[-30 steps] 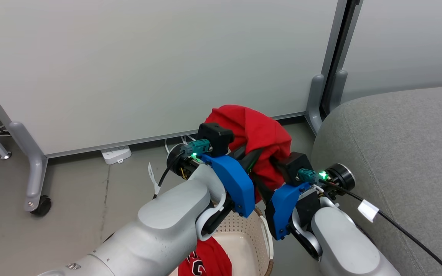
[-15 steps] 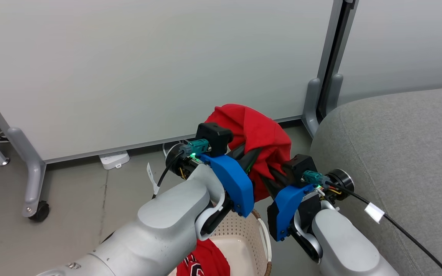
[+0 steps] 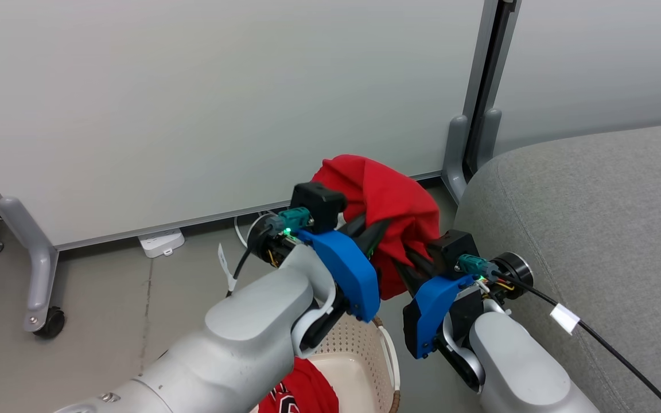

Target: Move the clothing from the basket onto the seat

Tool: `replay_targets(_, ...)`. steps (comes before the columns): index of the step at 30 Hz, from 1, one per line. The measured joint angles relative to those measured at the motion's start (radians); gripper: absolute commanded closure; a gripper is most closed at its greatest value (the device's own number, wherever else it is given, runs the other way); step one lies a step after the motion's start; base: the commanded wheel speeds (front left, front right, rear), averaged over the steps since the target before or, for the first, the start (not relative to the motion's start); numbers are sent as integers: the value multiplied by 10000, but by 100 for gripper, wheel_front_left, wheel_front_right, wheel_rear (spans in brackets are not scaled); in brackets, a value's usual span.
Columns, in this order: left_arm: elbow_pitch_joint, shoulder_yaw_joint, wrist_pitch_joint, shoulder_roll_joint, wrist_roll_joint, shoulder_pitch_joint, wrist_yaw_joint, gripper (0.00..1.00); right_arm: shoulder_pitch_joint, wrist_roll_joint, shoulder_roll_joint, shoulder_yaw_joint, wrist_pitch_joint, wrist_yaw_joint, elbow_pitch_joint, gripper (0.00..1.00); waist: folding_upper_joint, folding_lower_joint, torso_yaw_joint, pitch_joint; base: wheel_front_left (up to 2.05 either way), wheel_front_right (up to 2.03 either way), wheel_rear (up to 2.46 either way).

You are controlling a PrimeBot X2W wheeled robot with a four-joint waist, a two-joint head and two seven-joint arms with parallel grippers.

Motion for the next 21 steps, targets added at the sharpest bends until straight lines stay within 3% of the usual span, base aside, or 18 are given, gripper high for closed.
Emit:
replay_targets(3,-130,587,-21,6,36,22,130,0,-10,-38,2,-48,-23,0,-10,100,-1,0,-26,38,0,0,0)
replay_targets(7,-686,1877,-54,56,1367,733,148,0,12,-119,2,-259,-73,0,-73,100,0,0,-10,128,0,0,0)
replay_targets(21,-3670,5555,-61,1007,5720,5902,-658,0,502,-688,0,-1129,-115,0,-717,100,0,0,111,311,0,0,0)
